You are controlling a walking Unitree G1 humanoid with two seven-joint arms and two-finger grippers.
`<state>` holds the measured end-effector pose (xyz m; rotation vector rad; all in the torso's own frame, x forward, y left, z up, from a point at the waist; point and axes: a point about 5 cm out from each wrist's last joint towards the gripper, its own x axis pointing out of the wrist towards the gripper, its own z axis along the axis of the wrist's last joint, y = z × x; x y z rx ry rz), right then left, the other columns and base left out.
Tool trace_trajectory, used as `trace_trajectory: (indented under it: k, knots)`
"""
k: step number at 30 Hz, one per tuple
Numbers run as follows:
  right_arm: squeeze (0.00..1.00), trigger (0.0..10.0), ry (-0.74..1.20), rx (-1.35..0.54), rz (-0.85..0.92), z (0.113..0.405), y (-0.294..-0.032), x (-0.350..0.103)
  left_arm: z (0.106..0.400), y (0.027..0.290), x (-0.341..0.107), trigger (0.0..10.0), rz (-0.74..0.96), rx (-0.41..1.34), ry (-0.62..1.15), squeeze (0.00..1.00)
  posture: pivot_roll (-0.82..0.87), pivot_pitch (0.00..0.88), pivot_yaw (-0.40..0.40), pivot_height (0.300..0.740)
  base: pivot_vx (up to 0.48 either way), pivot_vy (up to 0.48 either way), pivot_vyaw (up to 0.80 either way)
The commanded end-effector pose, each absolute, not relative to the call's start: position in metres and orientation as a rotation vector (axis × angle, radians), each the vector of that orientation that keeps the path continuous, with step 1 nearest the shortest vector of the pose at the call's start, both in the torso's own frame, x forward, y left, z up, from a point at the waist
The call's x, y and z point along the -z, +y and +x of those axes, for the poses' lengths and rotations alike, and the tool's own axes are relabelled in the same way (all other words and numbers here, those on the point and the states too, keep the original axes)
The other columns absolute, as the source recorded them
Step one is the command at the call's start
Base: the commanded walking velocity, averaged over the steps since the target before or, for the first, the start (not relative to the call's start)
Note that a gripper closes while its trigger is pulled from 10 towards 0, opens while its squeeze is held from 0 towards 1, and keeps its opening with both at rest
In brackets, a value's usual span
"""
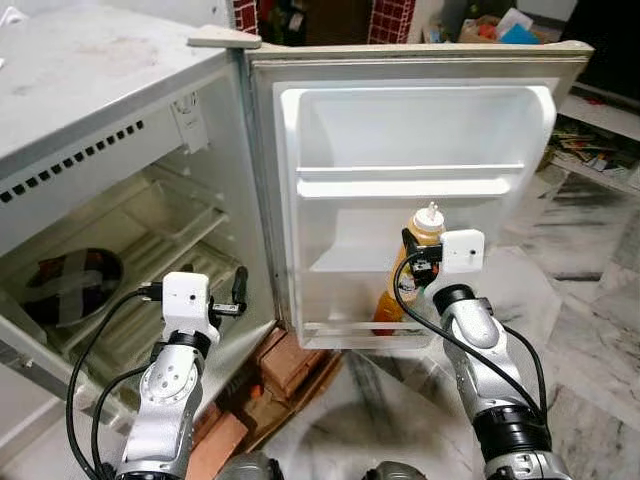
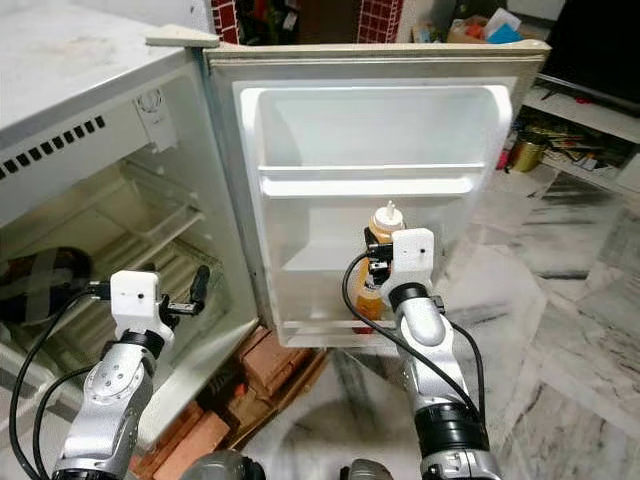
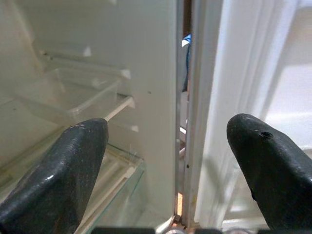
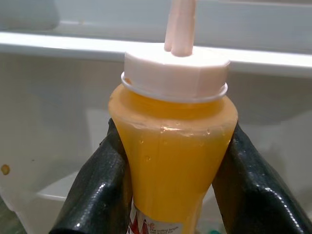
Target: Restocking fridge
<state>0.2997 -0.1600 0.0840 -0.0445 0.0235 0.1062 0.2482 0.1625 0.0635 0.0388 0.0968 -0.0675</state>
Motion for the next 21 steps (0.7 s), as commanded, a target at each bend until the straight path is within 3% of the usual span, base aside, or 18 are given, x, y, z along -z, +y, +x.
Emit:
trace_trajectory:
  k: [1,11,21]
  knots:
    - [0.0,10.0,0.007,-0.101,-0.047,0.3014,-0.1606,-0.0887,0.2489,0.1617,-0.0646,10.0,0.043,0.075,0.094,0.0,-0.02,0.002,-0.002,0.74,0.0,0.0,0.0]
    - [0.0,10.0,0.012,-0.114,-0.047,0.301,-0.1579,-0.0869,0.2489,0.1608,-0.0649,10.0,0.048,0.081,0.095,0.0,-0.01,0.003,-0.003,0.74,0.0,0.0,0.0]
    - [0.0,10.0,0.015,-0.119,-0.046,0.3007,-0.1575,-0.0864,0.2485,0.1599,-0.064,10.0,0.049,0.082,0.099,0.0,-0.01,0.006,-0.004,0.681,0.0,0.0,0.0]
